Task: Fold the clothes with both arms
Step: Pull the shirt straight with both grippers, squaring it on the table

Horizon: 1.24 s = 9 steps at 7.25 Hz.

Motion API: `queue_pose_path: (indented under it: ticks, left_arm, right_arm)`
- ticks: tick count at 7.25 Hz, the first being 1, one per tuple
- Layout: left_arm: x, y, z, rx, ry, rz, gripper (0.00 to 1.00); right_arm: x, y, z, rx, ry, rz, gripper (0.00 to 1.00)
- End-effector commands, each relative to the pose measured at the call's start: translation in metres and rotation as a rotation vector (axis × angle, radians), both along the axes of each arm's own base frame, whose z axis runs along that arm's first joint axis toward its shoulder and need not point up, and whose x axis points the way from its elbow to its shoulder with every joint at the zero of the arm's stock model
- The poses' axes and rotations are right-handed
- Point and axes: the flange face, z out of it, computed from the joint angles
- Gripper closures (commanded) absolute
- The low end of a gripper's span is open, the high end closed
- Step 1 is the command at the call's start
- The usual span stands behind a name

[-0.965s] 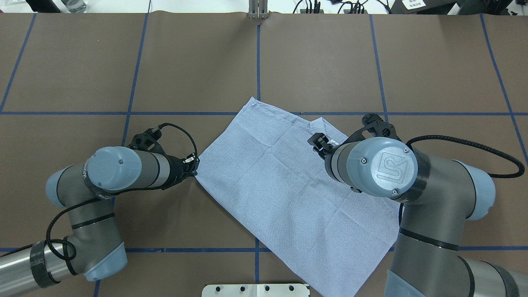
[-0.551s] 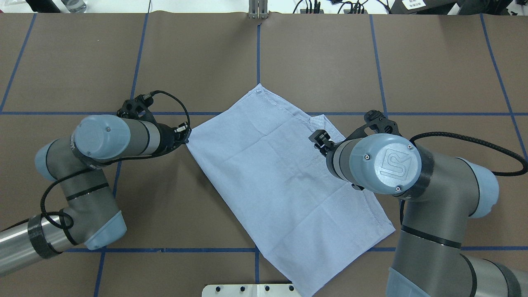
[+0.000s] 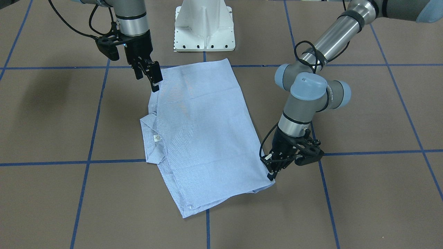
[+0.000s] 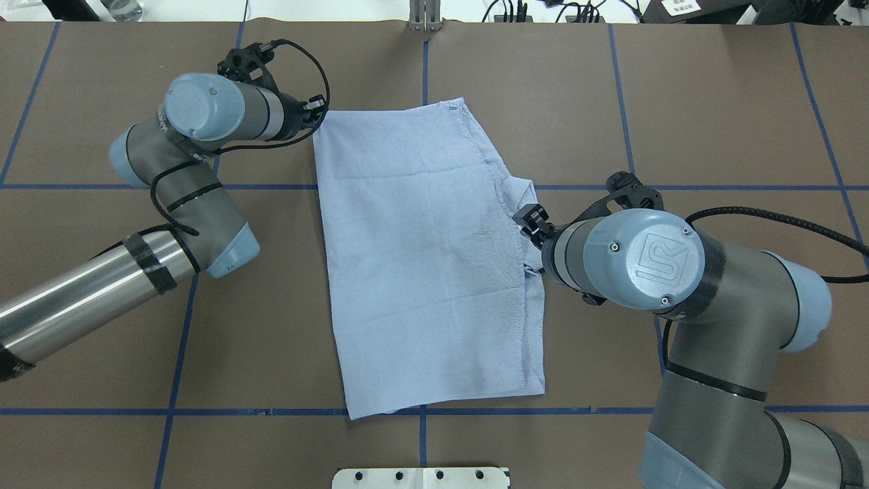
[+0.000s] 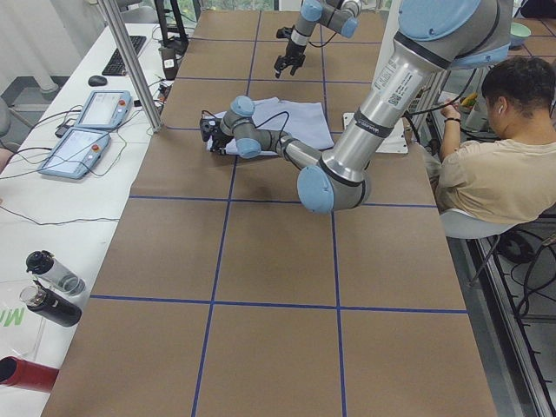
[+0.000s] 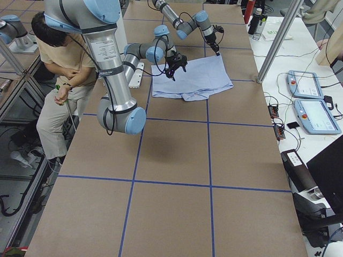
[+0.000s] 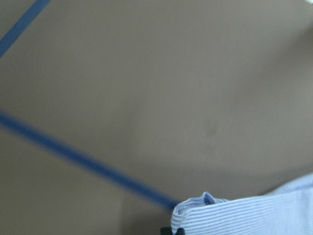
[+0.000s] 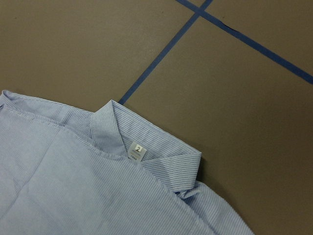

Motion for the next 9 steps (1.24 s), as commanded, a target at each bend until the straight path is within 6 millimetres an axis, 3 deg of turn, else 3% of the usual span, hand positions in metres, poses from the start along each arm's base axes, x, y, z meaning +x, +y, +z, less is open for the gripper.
queue_pose_path:
  ticks: [1, 2, 4, 5, 6, 7, 9]
  left_arm:
    - [-0.009, -0.037, -0.007, 0.058, -0.022, -0.019, 0.63]
    - [-0.014, -0.034, -0.008, 0.067, -0.014, -0.018, 0.35]
    - [-0.042, 0.001, -0.017, 0.096, 0.045, 0.027, 0.34]
    - [-0.053, 0.02, -0.015, 0.09, 0.082, 0.077, 0.34]
    - [-0.062, 0.032, -0.008, 0.092, 0.084, 0.08, 0.34]
    - [-0.065, 0.036, 0.002, 0.085, 0.079, 0.082, 0.34]
    - [-0.062, 0.039, 0.004, 0.082, 0.076, 0.083, 0.34]
  right_arm:
    - [-0.002, 0.001, -0.002, -0.006, -0.006, 0.003, 0.0]
    - [-0.01, 0.006, -0.003, -0.012, -0.008, -0.007, 0.0]
    - [-0.039, 0.037, -0.008, -0.014, -0.025, -0.066, 0.0]
    - [-0.068, 0.056, 0.0, -0.033, -0.084, -0.074, 0.0]
    - [-0.094, 0.06, 0.022, -0.039, -0.083, -0.071, 0.0]
    - [-0.106, 0.068, 0.031, -0.034, -0.07, -0.08, 0.0]
    - [-0.127, 0.081, 0.049, -0.06, -0.033, -0.089, 0.0]
